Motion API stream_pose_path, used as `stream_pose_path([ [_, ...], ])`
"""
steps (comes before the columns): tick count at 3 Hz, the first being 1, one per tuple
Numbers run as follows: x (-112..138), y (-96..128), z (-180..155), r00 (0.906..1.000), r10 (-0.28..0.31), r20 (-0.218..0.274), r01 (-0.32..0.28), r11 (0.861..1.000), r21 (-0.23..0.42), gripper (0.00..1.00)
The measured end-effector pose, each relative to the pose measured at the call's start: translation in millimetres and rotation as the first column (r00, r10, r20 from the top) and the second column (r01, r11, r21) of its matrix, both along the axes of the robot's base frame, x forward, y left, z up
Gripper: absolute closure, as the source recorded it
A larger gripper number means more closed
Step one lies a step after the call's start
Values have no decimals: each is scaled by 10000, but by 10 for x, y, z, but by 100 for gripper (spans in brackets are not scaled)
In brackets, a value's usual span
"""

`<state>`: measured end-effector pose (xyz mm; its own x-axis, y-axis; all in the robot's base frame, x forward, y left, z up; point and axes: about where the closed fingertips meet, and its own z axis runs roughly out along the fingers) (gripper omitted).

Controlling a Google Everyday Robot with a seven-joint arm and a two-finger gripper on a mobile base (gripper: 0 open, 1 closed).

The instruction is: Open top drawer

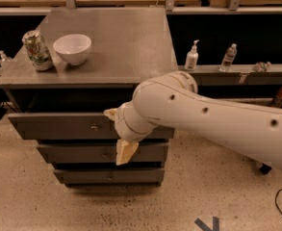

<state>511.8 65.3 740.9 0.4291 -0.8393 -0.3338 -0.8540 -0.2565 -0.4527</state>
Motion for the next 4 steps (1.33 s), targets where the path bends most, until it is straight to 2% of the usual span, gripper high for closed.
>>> stream_pose_path([
  [1,-342,-221,457,9988,-222,439,216,9996,155,18],
  [2,-296,-388,619,9974,-599,408,603,9981,-82,20],
  [3,2,-368,509,9962,-847,204,858,9945,-602,21],
  [4,364,-212,219,9952,-973,-128,954,9895,-1083,21],
])
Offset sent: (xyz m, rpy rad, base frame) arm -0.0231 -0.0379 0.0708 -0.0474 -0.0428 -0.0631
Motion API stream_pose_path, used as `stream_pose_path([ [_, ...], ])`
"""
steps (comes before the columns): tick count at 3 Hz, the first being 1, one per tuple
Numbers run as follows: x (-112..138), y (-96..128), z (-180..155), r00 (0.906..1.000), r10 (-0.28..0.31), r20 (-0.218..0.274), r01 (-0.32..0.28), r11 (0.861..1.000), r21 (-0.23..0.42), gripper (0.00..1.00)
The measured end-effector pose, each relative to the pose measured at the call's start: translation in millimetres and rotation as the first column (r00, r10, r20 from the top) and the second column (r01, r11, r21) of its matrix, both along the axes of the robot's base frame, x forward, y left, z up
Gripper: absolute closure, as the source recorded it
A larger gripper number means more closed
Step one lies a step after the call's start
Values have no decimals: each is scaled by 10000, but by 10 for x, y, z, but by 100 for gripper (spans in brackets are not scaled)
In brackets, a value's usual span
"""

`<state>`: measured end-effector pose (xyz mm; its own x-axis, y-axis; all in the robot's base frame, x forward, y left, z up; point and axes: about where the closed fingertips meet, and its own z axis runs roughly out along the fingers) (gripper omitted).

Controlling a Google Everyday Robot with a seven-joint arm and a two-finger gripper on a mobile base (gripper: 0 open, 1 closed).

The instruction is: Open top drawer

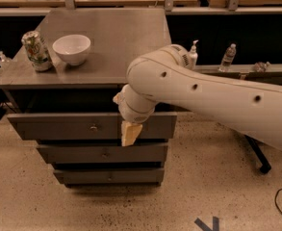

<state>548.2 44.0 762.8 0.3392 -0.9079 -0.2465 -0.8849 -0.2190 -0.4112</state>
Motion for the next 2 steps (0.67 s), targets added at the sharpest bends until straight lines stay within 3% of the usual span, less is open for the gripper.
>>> stream_pose_path([
  [2,360,119,-503,9965,-381,-746,360,9989,-296,23],
])
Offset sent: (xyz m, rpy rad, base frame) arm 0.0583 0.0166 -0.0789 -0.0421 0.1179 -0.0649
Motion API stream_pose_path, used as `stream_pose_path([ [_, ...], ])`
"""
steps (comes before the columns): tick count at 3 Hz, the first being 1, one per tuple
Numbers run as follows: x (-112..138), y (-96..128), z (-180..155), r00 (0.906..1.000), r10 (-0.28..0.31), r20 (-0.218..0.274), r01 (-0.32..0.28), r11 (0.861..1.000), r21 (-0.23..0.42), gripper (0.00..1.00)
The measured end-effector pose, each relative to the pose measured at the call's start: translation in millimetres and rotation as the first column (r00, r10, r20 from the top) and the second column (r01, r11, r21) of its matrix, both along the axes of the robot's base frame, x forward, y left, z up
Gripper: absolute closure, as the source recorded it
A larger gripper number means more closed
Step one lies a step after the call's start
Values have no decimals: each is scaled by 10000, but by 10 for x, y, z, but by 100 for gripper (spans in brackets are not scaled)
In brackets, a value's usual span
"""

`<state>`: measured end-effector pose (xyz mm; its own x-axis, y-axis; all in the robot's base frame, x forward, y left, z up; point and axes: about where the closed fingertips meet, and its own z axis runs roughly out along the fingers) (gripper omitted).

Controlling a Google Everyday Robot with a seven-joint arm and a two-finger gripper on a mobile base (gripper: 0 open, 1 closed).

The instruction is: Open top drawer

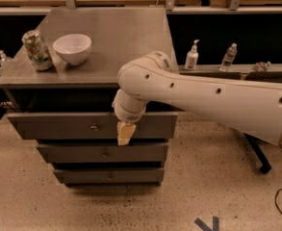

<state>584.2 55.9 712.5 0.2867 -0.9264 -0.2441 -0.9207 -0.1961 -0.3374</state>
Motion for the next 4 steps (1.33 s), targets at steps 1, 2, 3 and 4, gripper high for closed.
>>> stream_pose_path([
  [1,167,8,-228,9990,-304,-336,301,9995,-103,25],
  [2,238,9,-330,9978,-460,-478,451,9988,-203,25],
  [3,221,-19,-509,9955,-625,-716,595,9973,-421,27],
  [4,19,0,-604,9943,-337,-1013,281,9980,-561,28],
])
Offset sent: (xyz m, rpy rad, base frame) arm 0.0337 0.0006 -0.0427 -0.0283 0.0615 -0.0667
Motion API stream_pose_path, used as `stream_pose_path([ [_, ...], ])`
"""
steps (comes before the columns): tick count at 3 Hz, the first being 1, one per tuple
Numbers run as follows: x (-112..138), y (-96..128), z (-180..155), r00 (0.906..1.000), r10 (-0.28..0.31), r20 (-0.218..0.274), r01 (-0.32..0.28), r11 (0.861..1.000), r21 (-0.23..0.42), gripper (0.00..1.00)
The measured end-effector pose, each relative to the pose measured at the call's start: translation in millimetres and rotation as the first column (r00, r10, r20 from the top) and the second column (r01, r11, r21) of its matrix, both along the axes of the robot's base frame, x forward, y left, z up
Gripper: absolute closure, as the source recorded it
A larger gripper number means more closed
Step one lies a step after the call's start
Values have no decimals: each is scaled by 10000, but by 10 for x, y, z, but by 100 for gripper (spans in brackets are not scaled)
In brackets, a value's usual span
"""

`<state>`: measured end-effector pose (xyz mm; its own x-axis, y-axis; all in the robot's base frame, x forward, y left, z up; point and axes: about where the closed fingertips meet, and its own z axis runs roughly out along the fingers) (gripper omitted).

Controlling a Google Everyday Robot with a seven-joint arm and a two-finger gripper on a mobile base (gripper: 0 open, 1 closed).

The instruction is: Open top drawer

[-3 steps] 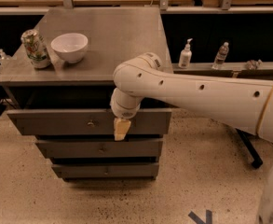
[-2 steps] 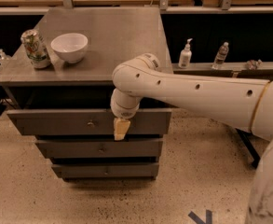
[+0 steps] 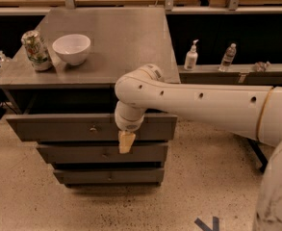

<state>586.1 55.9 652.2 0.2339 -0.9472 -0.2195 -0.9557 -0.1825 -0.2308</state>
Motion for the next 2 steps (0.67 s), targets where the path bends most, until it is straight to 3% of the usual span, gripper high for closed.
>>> stream_pose_path([
  [1,-371,60,16,9978,599,-277,-595,9981,155,28],
  [2,-441,71,34,9969,712,-325,-706,9973,190,28],
])
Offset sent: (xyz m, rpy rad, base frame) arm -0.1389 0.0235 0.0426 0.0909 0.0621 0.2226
